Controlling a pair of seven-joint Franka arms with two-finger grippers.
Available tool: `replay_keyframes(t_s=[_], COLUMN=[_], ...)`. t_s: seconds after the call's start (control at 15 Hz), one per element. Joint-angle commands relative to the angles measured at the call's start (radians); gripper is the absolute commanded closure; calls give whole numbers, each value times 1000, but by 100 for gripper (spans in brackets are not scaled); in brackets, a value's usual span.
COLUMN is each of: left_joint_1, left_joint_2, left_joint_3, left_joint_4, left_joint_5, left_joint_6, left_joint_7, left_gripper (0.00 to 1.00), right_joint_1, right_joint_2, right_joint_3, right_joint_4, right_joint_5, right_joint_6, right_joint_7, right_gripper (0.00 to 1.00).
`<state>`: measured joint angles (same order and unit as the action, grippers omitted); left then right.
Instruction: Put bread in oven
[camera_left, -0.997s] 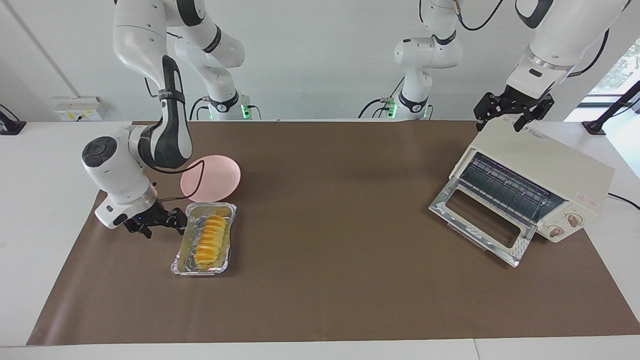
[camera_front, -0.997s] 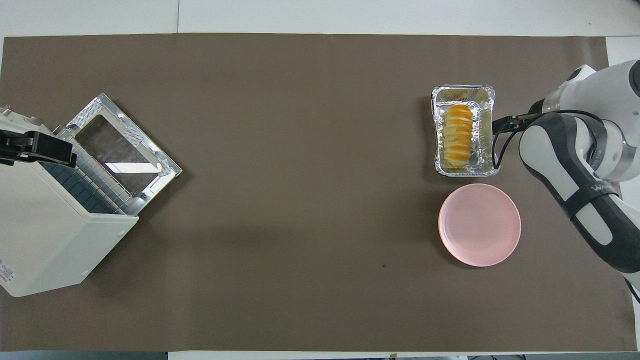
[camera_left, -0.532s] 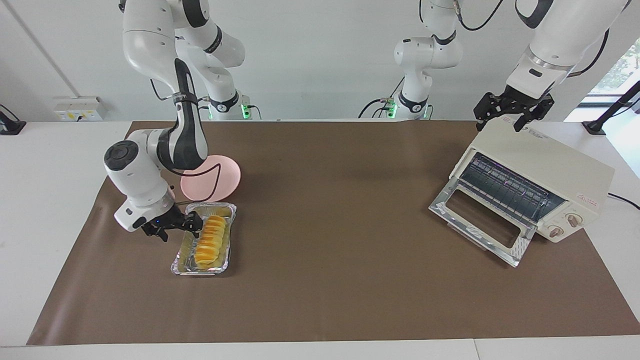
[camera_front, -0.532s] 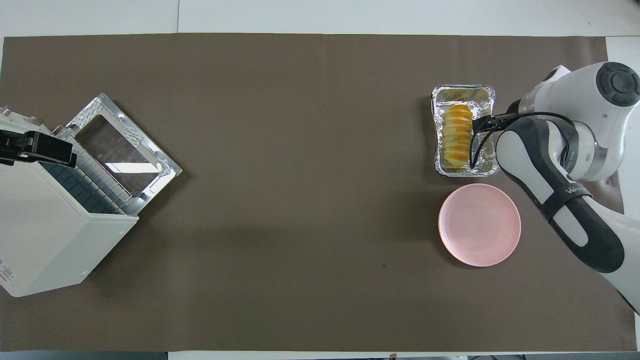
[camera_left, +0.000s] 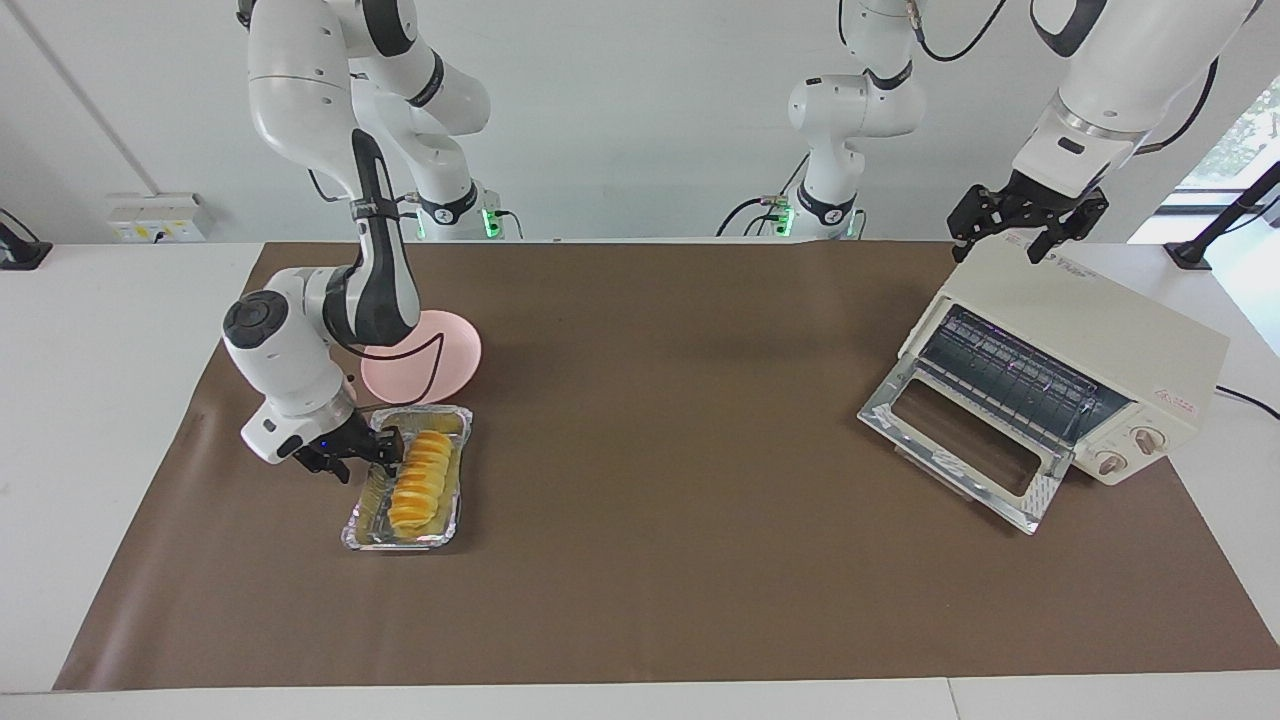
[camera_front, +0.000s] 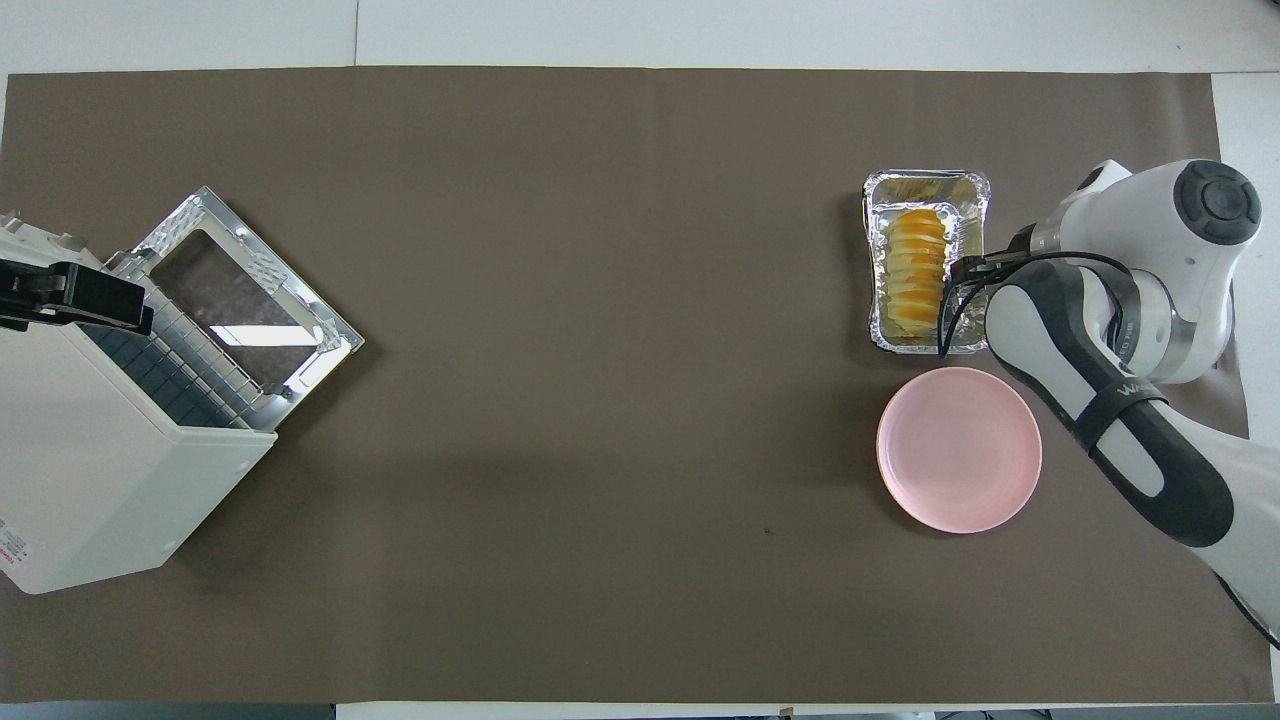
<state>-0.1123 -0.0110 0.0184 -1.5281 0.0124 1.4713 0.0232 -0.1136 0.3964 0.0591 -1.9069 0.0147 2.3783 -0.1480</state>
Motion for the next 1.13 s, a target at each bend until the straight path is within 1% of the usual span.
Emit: replay_keyframes(t_s=[0.0, 0.07, 0.33, 0.47, 0.66, 0.8, 0.93, 1.06], left_joint_1=[8, 8, 8, 8, 8, 8, 8, 8], left_joint_2=[-3, -3, -3, -3, -3, -3, -3, -3], left_joint_3=[-5, -5, -5, -5, -5, -5, -3, -5], left_joint_4=[-4, -4, -4, -4, -4, -4, -4, -4], left_joint_5=[0, 0, 0, 0, 0, 0, 0, 0], left_joint_6=[-6, -6, -6, -6, -6, -6, -6, -6], left_joint_7=[7, 7, 7, 7, 7, 7, 7, 7], left_gripper=[0, 0, 0, 0, 0, 0, 0, 0], right_joint_1=[-17, -15, -6, -5, 2, 47, 95, 185], right_joint_2=[-19, -19, -19, -21, -22, -21, -11, 4], right_joint_3=[10, 10, 16, 37, 99, 105, 107, 105], right_joint_4=[-32, -31, 3, 49, 179, 258, 295, 319], right_joint_5=[4, 4, 4, 5, 4, 5, 5, -4], right_joint_6=[22, 22, 21, -10, -118, -159, -159, -162], right_joint_7=[-18, -10, 5, 33, 114, 168, 235, 278], right_gripper=[98, 100, 100, 100, 100, 100, 100, 100])
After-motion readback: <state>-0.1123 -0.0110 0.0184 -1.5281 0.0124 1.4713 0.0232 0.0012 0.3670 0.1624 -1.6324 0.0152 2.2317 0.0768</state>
